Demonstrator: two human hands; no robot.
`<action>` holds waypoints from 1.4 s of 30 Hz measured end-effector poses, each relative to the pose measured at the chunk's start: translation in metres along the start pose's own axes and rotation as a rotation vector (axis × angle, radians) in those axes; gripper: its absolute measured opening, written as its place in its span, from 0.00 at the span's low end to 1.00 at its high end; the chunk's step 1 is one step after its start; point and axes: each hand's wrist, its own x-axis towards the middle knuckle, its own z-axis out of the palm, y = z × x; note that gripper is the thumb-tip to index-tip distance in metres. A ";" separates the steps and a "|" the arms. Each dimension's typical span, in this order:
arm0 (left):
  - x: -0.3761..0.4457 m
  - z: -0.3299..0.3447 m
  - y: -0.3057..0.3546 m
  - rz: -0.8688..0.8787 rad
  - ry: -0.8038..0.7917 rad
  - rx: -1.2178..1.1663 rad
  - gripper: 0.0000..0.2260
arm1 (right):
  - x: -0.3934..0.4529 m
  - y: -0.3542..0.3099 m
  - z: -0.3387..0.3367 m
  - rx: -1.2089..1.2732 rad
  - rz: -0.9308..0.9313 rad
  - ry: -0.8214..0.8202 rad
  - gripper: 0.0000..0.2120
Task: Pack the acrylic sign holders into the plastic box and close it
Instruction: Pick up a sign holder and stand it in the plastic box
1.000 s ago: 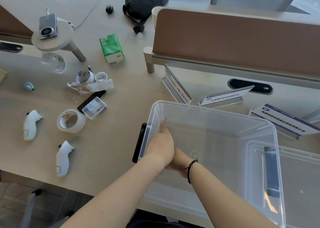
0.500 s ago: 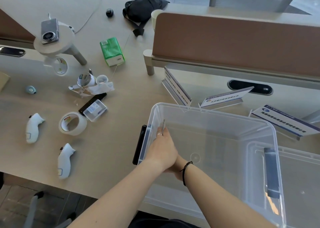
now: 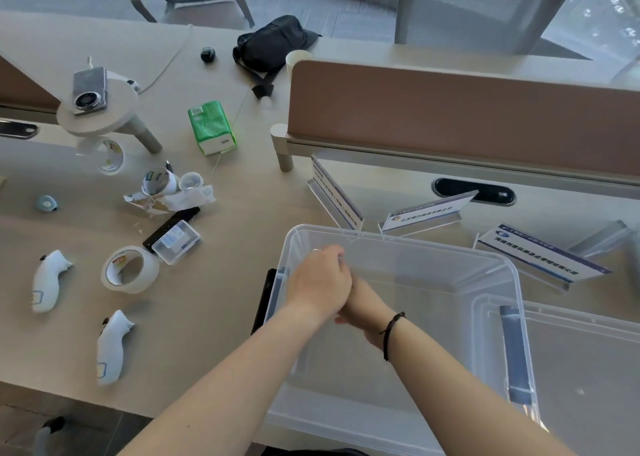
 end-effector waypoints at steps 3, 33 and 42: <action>0.018 -0.016 0.025 0.023 0.042 -0.105 0.12 | 0.003 -0.019 -0.029 0.068 0.015 0.094 0.13; 0.221 -0.056 0.032 -0.372 -0.194 -0.185 0.12 | 0.151 -0.061 -0.105 -0.489 0.069 0.113 0.29; 0.249 -0.039 0.014 -0.369 -0.111 -0.207 0.15 | 0.187 -0.051 -0.097 -0.627 0.139 0.064 0.11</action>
